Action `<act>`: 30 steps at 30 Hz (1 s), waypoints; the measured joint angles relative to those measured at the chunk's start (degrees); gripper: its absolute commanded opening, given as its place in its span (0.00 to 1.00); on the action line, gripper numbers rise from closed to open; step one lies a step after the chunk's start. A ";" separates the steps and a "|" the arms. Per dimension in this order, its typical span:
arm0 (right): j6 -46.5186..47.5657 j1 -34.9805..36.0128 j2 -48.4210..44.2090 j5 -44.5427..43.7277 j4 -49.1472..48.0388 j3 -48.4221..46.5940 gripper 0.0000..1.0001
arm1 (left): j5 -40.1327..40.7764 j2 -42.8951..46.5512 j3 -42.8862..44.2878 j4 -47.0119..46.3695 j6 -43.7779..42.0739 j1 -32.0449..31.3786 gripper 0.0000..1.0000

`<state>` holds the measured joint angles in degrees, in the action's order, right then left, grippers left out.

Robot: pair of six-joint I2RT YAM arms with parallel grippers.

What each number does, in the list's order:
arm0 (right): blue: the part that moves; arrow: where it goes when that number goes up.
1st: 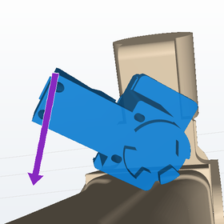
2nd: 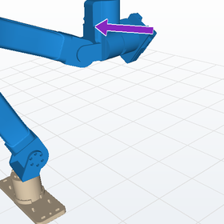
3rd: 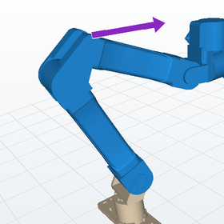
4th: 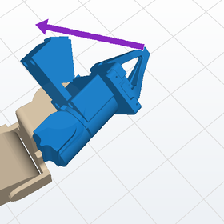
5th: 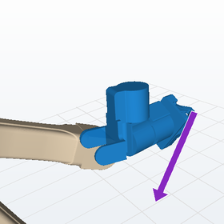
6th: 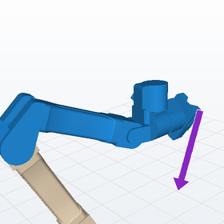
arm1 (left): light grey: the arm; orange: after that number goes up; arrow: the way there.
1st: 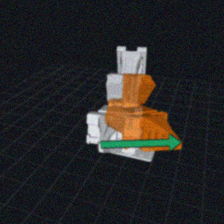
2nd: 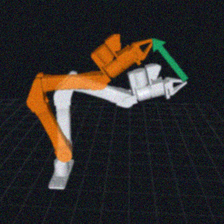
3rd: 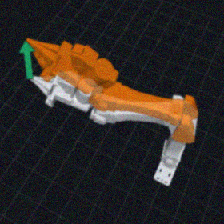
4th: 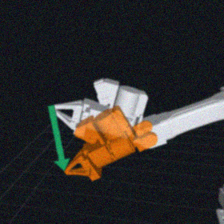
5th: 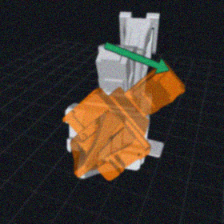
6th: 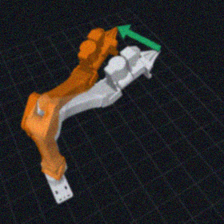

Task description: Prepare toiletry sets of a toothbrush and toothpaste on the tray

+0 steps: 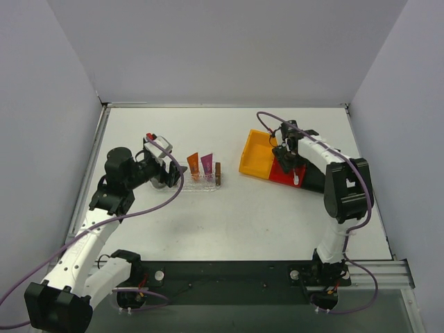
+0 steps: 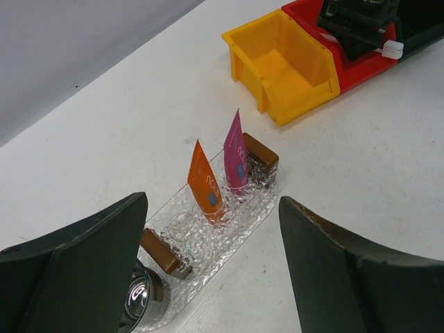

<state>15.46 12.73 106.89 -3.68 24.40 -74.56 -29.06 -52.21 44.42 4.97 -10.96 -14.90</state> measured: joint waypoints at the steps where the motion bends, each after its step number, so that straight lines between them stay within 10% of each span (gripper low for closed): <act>1: 0.00 -0.02 0.09 0.00 -0.02 -0.07 0.42 | 0.00 0.00 0.00 -0.02 0.00 0.00 0.87; 30: -0.63 -0.72 3.13 0.74 1.62 -4.90 0.04 | 0.00 0.00 -1.33 -0.13 -0.09 0.00 0.87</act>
<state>14.83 12.01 110.02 -2.94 26.02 -79.46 -29.06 -52.21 43.09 4.84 -11.05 -14.90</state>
